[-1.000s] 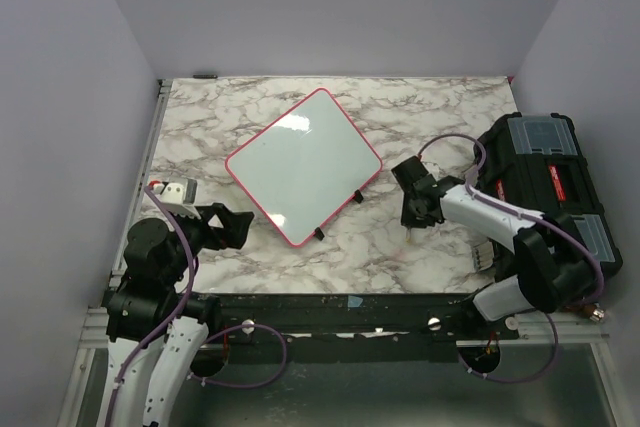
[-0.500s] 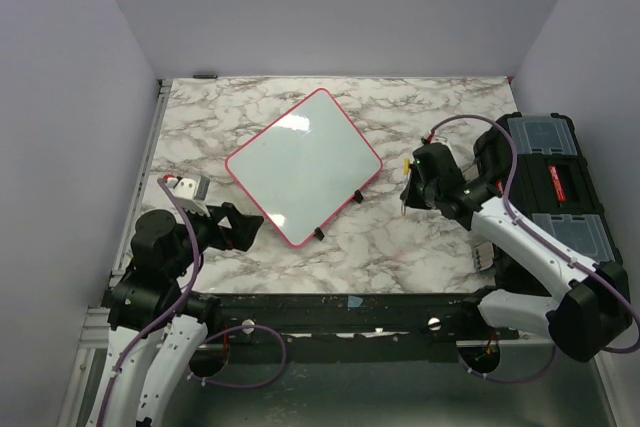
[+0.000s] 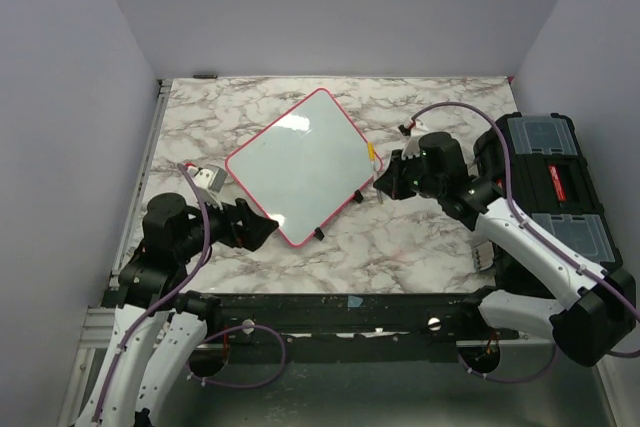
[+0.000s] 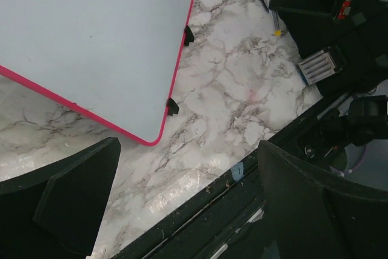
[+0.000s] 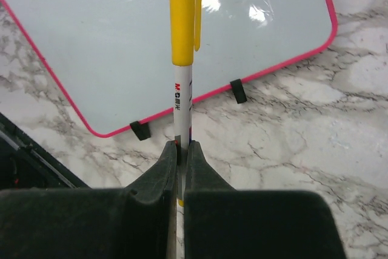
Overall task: Write a sentence on the whiteboard
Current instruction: Open the whiteboard marker at the center of the board.
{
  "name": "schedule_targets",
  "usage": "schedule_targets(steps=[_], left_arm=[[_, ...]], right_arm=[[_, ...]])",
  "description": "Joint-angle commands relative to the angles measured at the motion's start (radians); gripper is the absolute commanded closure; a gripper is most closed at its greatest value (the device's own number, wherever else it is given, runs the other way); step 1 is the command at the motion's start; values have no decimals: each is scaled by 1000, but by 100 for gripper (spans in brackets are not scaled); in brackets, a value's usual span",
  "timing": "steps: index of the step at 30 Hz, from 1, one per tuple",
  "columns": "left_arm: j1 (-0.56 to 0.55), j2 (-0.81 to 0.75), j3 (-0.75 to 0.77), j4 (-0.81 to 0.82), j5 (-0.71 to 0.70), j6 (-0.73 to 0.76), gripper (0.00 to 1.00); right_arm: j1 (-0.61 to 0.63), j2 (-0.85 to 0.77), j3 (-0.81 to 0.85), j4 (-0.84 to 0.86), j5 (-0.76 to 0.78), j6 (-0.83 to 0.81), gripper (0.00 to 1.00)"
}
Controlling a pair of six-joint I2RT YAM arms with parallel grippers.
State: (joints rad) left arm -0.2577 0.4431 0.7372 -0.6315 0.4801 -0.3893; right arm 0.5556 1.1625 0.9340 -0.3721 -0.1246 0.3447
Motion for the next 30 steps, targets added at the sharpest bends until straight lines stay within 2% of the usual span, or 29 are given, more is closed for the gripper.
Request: schedule_targets(steps=[1,6,15,25,30], left_arm=[[-6,43,41,-14,63,-42,2],[-6,78,100,-45,66,-63,3],[-7,166,242,-130,-18,-214,15],[-8,238,291,-138,52,-236,24],[-9,272,284,-96,114,-262,25]], right_arm=[[36,-30,39,93,-103,-70,99],[123,-20,56,100,-67,-113,99],[352,50,129,82,118,-175,99],[483,105,164,73,173,-254,99],[519,106,172,75,186,-290,99]])
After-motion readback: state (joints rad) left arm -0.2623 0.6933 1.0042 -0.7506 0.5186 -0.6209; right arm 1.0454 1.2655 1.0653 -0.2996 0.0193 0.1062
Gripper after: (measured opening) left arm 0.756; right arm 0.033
